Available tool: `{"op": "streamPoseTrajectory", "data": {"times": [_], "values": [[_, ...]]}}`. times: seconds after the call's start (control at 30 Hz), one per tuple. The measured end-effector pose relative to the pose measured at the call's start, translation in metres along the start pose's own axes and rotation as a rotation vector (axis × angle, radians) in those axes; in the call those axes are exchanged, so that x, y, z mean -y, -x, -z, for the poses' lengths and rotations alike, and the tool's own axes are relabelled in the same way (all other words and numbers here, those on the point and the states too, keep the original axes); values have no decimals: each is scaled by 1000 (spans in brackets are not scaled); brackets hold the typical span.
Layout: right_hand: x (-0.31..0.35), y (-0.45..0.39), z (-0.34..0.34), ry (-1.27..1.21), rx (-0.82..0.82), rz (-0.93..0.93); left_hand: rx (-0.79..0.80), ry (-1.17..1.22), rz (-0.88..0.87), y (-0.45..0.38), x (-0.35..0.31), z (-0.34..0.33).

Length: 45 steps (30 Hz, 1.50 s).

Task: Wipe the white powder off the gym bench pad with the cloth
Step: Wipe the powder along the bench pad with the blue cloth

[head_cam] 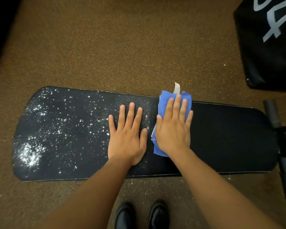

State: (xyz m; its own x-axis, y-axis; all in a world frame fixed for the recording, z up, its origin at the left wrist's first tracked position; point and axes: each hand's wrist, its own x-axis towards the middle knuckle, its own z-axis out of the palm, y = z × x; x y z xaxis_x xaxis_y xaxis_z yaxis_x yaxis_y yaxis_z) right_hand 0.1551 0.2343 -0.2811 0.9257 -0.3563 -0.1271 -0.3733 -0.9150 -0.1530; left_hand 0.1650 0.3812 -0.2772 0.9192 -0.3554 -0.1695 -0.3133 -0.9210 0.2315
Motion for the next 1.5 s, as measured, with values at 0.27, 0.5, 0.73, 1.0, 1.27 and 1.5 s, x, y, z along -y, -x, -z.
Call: {"op": "streamPoseTrajectory", "data": {"times": [0.27,0.5,0.73,1.0,1.27,1.5], "values": [[-55,73,6,117,87,252,-5,-8,3,1,1,1],[-11,-37,14,-1,59,-47,-21,0,9,0,0,0],[-11,69,3,47,59,293,-15,15,3,-1,0,0],[-20,7,10,8,22,38,-36,16,-4,0,1,-2],[-2,55,2,62,51,323,-34,22,-9,0,2,-3],[-36,48,6,87,34,244,-43,28,-12,0,2,-2]]}}
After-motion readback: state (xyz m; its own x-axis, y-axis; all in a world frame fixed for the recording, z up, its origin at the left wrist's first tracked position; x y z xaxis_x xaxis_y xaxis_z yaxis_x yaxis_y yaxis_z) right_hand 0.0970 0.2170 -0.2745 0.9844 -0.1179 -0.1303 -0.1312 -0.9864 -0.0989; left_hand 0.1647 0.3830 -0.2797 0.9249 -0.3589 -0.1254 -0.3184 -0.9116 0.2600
